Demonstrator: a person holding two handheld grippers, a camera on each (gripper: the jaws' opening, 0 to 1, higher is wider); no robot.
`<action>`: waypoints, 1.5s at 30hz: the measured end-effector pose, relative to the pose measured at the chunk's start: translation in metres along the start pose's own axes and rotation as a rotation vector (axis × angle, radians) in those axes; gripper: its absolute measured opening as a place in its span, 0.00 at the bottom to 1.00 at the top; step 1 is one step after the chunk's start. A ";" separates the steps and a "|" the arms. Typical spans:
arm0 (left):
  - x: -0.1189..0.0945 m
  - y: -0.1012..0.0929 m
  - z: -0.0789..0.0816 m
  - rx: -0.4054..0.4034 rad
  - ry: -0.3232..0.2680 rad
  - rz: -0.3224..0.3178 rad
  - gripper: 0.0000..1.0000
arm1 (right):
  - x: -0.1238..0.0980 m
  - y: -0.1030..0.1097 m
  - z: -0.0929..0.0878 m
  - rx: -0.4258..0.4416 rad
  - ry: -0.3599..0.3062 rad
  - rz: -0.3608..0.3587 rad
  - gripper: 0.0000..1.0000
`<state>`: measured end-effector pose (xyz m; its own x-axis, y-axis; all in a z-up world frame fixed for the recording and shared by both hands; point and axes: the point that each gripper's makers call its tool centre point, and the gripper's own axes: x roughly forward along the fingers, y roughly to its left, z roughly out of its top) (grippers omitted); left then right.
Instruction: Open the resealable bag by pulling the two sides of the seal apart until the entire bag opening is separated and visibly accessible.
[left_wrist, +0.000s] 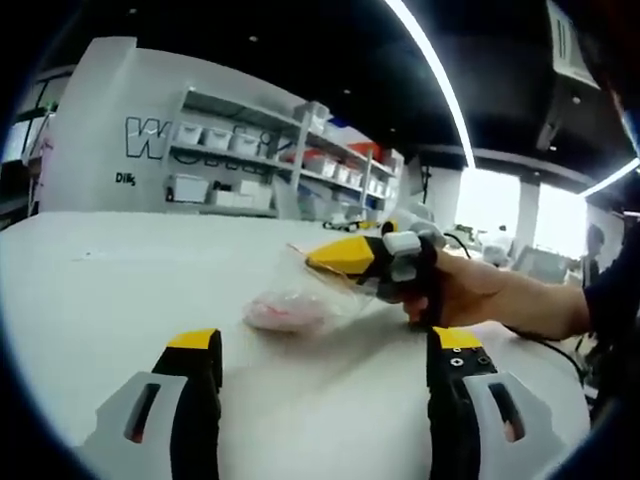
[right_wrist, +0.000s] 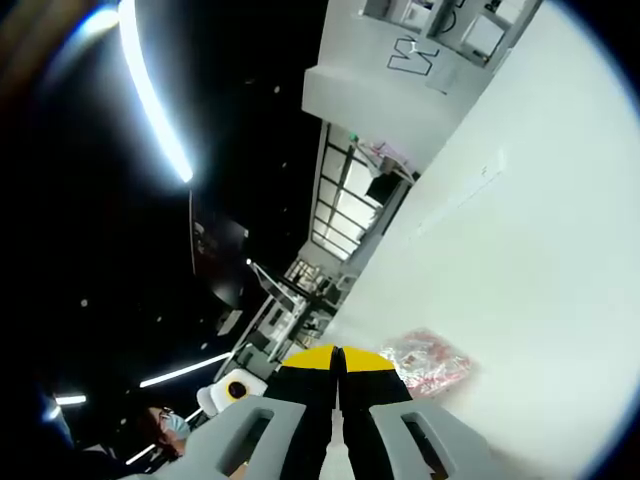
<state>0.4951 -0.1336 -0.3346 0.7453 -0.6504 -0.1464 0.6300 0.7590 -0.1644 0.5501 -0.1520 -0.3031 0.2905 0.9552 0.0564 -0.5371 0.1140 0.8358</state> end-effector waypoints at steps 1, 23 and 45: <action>0.001 0.000 -0.001 0.008 0.003 0.002 0.92 | 0.000 0.000 0.001 0.001 -0.001 0.000 0.00; 0.003 0.005 -0.003 0.057 0.023 0.032 0.99 | 0.000 0.000 0.001 0.004 -0.004 0.000 0.00; -0.016 -0.003 0.002 0.020 -0.027 0.031 0.99 | 0.000 0.000 0.001 0.004 -0.005 -0.001 0.00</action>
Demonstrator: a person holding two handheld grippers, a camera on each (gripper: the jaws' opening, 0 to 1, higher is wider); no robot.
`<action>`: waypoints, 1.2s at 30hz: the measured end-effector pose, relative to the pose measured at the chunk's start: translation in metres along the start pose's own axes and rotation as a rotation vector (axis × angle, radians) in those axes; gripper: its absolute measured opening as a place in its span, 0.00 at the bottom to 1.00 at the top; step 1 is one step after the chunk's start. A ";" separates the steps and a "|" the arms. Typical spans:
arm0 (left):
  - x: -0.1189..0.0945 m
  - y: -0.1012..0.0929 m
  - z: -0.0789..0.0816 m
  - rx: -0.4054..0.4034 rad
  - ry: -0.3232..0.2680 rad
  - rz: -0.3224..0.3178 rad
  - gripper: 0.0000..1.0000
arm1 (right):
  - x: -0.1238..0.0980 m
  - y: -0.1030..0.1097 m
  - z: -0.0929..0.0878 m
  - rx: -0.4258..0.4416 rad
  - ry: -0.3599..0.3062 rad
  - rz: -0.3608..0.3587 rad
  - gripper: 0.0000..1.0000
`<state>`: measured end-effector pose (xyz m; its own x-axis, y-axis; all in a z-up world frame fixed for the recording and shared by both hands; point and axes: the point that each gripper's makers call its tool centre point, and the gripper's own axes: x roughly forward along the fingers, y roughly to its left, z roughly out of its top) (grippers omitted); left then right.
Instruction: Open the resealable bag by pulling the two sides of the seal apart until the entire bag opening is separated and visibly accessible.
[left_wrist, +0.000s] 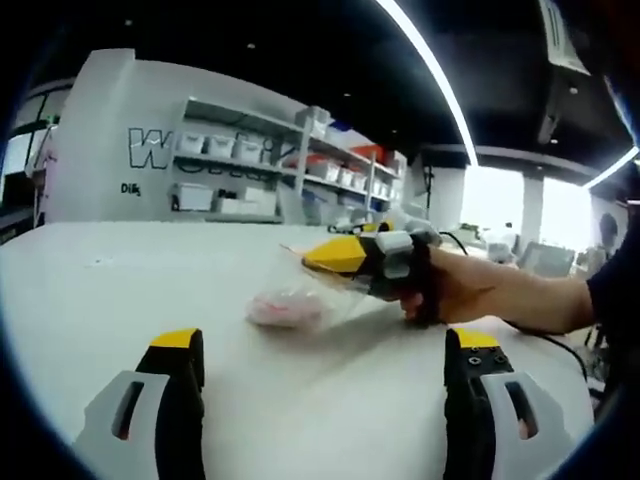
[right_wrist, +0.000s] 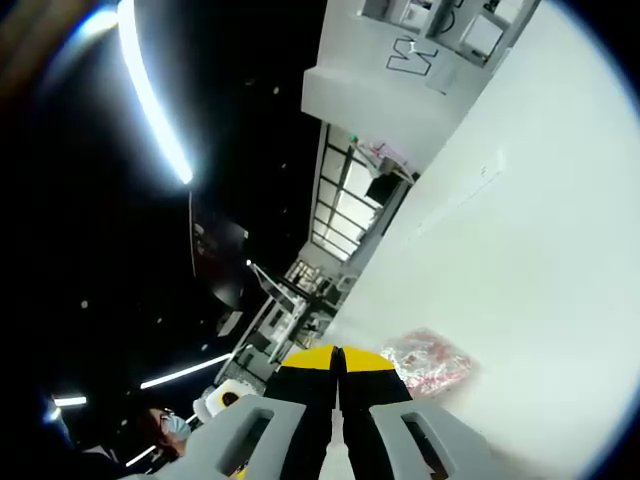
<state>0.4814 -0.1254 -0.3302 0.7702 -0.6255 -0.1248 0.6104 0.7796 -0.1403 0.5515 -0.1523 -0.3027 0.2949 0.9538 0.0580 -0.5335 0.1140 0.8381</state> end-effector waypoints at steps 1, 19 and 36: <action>-0.002 -0.001 0.000 0.000 -0.002 0.003 0.99 | 0.000 0.000 0.000 -0.001 0.000 0.000 0.00; -0.014 -0.006 -0.004 0.010 -0.003 0.020 0.96 | -0.001 0.002 -0.004 0.002 0.000 0.001 0.00; -0.029 -0.013 -0.005 0.011 -0.017 0.033 0.95 | -0.001 0.001 -0.003 0.002 -0.001 -0.001 0.00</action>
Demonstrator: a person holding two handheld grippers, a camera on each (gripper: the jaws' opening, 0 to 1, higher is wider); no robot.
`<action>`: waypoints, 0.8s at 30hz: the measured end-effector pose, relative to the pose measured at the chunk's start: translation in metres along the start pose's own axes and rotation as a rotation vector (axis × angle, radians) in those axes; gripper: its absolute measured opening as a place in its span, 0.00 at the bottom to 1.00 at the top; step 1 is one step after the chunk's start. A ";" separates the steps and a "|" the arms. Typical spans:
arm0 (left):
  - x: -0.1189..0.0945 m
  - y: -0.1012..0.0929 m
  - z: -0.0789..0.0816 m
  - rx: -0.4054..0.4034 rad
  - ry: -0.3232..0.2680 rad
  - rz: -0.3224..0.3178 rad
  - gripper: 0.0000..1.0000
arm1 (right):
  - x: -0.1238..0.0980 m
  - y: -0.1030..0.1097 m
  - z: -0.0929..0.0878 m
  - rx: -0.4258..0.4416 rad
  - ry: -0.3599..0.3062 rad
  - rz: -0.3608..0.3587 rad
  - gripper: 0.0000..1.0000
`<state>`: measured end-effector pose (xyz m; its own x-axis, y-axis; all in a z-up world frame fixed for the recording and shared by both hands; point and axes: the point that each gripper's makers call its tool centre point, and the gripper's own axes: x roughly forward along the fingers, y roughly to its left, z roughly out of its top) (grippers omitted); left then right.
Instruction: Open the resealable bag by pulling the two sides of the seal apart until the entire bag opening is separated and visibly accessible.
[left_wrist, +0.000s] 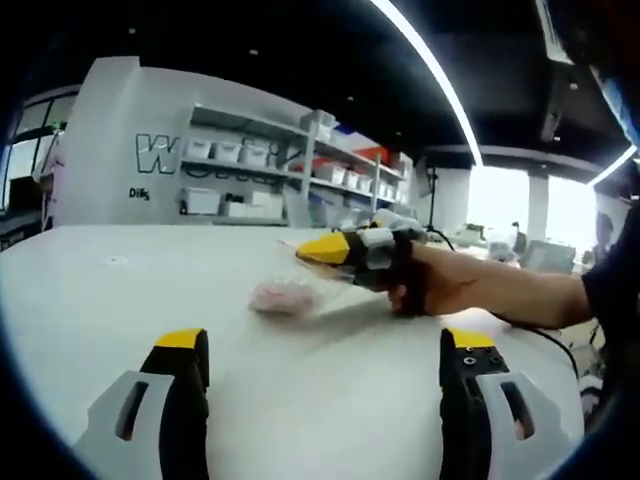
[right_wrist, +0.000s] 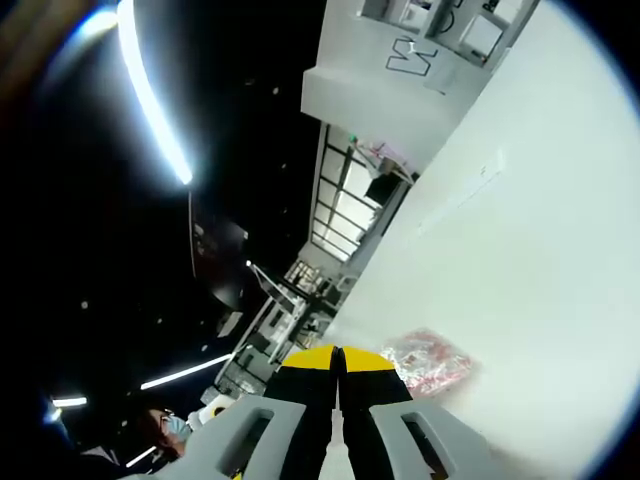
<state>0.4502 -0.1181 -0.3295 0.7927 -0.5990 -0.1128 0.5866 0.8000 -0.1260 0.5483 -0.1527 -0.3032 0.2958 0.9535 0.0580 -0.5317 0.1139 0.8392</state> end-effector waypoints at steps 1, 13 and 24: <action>-0.002 -0.001 -0.001 -0.004 0.003 -0.001 0.95 | 0.000 0.000 -0.001 0.000 -0.001 0.001 0.00; -0.015 -0.008 -0.004 0.002 0.008 0.006 0.94 | 0.000 0.001 -0.001 0.002 0.000 0.001 0.00; -0.024 -0.011 -0.007 0.020 0.014 0.019 0.95 | 0.000 0.000 -0.001 0.003 -0.001 0.002 0.00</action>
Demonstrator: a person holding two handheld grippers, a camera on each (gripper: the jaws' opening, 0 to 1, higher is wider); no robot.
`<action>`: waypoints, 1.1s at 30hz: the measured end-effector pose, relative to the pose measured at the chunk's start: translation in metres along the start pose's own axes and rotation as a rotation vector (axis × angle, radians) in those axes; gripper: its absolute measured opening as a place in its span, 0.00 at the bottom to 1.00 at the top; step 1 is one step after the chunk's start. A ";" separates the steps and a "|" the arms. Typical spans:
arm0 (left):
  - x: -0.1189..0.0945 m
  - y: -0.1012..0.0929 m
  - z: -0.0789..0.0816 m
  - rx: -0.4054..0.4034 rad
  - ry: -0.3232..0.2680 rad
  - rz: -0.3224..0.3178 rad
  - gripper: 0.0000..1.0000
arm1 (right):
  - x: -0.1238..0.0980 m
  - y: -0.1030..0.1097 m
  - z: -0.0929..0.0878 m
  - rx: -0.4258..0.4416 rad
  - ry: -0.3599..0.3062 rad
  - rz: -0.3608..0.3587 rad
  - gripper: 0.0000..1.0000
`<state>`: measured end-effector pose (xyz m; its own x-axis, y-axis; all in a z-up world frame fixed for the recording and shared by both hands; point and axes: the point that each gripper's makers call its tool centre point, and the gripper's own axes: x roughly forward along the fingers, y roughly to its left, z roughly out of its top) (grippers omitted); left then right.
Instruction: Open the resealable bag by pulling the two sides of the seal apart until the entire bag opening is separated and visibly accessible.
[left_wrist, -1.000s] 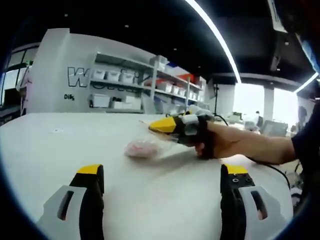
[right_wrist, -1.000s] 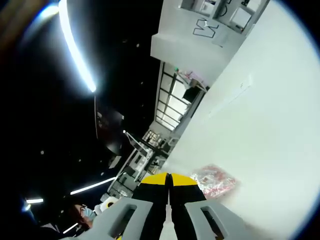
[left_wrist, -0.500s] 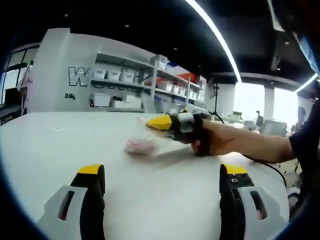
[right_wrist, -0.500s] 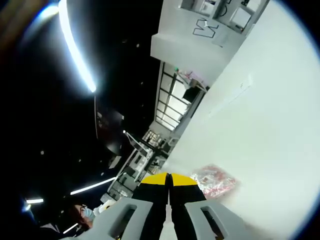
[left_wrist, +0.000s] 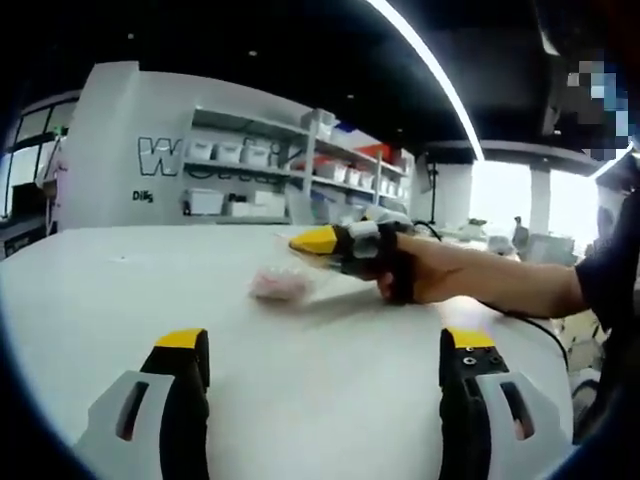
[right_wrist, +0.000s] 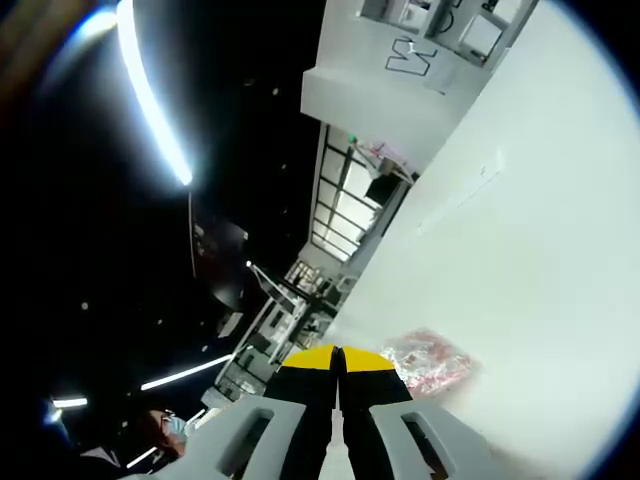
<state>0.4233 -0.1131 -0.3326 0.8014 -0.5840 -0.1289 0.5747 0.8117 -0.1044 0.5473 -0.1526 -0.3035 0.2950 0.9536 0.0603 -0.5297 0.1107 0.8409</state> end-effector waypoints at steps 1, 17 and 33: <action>-0.001 0.000 0.000 0.001 0.000 0.001 0.95 | 0.000 0.000 0.000 0.000 0.000 0.000 0.00; -0.028 -0.003 -0.003 -0.009 -0.003 0.015 0.95 | 0.000 0.000 0.000 -0.002 -0.001 -0.002 0.00; -0.027 -0.002 -0.007 0.022 0.013 0.028 0.92 | 0.000 -0.003 0.009 0.007 -0.028 -0.006 0.00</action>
<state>0.3993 -0.0988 -0.3356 0.8149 -0.5613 -0.1443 0.5561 0.8274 -0.0784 0.5562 -0.1559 -0.3012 0.3204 0.9447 0.0705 -0.5220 0.1140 0.8453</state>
